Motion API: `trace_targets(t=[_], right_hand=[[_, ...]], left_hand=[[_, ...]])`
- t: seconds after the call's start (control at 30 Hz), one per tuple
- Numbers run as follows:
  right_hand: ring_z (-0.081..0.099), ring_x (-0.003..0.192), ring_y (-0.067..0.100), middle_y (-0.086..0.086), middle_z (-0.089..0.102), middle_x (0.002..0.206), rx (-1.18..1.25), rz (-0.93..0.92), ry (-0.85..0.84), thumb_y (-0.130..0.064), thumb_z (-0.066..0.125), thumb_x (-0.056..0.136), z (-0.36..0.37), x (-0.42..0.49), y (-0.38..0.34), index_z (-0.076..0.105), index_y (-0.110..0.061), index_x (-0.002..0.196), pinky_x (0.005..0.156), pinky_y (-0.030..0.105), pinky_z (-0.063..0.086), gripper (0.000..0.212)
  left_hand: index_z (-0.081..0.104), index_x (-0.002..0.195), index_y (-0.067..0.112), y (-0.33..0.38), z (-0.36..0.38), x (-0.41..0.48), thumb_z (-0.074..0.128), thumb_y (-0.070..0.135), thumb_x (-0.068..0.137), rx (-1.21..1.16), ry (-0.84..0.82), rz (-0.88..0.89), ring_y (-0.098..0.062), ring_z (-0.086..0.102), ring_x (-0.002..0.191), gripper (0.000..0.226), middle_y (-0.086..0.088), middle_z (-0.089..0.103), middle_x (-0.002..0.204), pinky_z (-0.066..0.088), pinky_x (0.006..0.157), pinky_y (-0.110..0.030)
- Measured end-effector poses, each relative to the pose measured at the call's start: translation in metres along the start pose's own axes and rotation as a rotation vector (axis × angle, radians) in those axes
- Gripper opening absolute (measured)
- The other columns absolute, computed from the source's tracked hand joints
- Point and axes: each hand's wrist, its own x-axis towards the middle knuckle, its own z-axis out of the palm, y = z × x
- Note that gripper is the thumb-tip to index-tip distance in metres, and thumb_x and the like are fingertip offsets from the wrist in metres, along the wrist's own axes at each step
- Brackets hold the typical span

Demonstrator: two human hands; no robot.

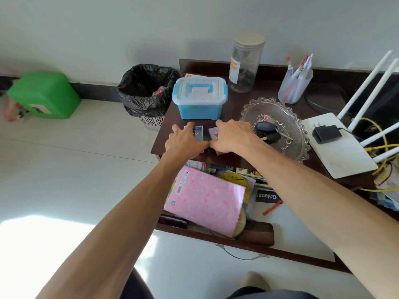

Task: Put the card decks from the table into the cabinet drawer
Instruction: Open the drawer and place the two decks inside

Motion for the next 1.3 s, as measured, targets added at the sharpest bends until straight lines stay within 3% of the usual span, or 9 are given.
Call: trace_targets(t=[0.23,0.37,0.47,0.63,0.77,0.9,1.03,1.17,1.3], right_hand=[[0.066,0.099,0.03,0.009,0.068,0.119,0.139,-0.07,0.152,-0.063,0.057,0.086,-0.003,-0.023,0.007,0.05,-0.019,0.133,0.066,0.035,0.041,0.065],[0.063,0.095,0.023,-0.004,0.069,0.115,0.48,-0.069,0.202,-0.071,0.049,0.084,-0.011,-0.072,0.027,0.047,-0.035,0.134,0.067,0.037,0.047,0.062],[0.063,0.081,-0.001,-0.026,0.067,0.087,0.811,-0.072,0.155,-0.074,0.052,0.081,-0.005,-0.122,0.058,0.05,-0.046,0.127,0.067,0.034,0.051,0.054],[0.069,0.075,0.019,0.002,0.069,0.085,1.05,-0.083,0.015,-0.067,0.069,0.081,0.039,-0.185,0.12,0.05,-0.053,0.136,0.071,0.047,0.058,0.059],[0.07,0.081,0.011,-0.008,0.072,0.103,0.917,-0.077,-0.078,-0.072,0.072,0.075,0.084,-0.209,0.158,0.044,-0.052,0.141,0.071,0.038,0.056,0.075],[0.061,0.086,-0.006,-0.028,0.061,0.102,0.674,-0.047,-0.147,-0.067,0.074,0.07,0.124,-0.212,0.189,0.046,-0.056,0.131,0.077,0.029,0.054,0.069],[0.059,0.098,0.014,-0.016,0.049,0.101,0.298,-0.081,-0.177,-0.06,0.071,0.071,0.151,-0.203,0.212,0.044,-0.05,0.136,0.069,0.03,0.047,0.071],[0.058,0.114,0.025,-0.002,0.053,0.123,0.011,-0.225,-0.254,-0.044,0.075,0.078,0.169,-0.194,0.226,0.047,-0.044,0.14,0.08,0.038,0.055,0.068],[0.057,0.114,0.024,0.0,0.055,0.122,-0.084,-0.322,-0.259,-0.043,0.079,0.074,0.171,-0.19,0.232,0.05,-0.043,0.137,0.088,0.038,0.05,0.07]], left_hand=[[0.038,0.138,0.035,-0.006,-0.004,-0.018,0.058,0.068,0.065,-0.159,0.075,-0.023,-0.032,0.058,0.107,0.082,-0.009,0.05,0.123,0.048,0.082,-0.041],[0.041,0.127,0.045,-0.016,-0.015,-0.056,0.062,0.062,0.067,-0.396,0.132,0.069,-0.017,0.06,0.092,0.066,0.004,0.059,0.109,0.055,0.079,-0.039],[0.045,0.12,0.054,-0.019,-0.02,-0.098,0.067,0.054,0.073,-0.562,0.082,0.226,-0.004,0.066,0.082,0.052,0.027,0.062,0.094,0.06,0.067,-0.035],[0.044,0.128,0.058,-0.011,0.014,-0.145,0.069,0.056,0.072,-0.633,-0.154,0.332,-0.011,0.068,0.083,0.061,0.023,0.059,0.102,0.062,0.068,-0.034],[0.044,0.131,0.058,0.01,0.052,-0.15,0.078,0.046,0.073,-0.588,-0.312,0.493,-0.008,0.06,0.086,0.067,0.026,0.054,0.104,0.058,0.064,-0.021],[0.038,0.137,0.057,0.03,0.087,-0.144,0.076,0.042,0.078,-0.406,-0.378,0.659,-0.002,0.056,0.097,0.072,0.017,0.05,0.119,0.057,0.073,-0.019],[0.03,0.141,0.061,0.046,0.109,-0.136,0.074,0.044,0.078,-0.259,-0.412,0.788,0.001,0.052,0.1,0.079,0.017,0.044,0.12,0.048,0.088,-0.017],[0.022,0.143,0.064,0.055,0.124,-0.128,0.066,0.056,0.079,-0.16,-0.458,0.846,0.004,0.05,0.092,0.078,0.021,0.036,0.108,0.041,0.074,-0.005],[0.02,0.14,0.069,0.059,0.133,-0.13,0.053,0.074,0.073,-0.151,-0.532,0.863,-0.004,0.053,0.106,0.075,0.018,0.04,0.119,0.054,0.084,-0.02]])
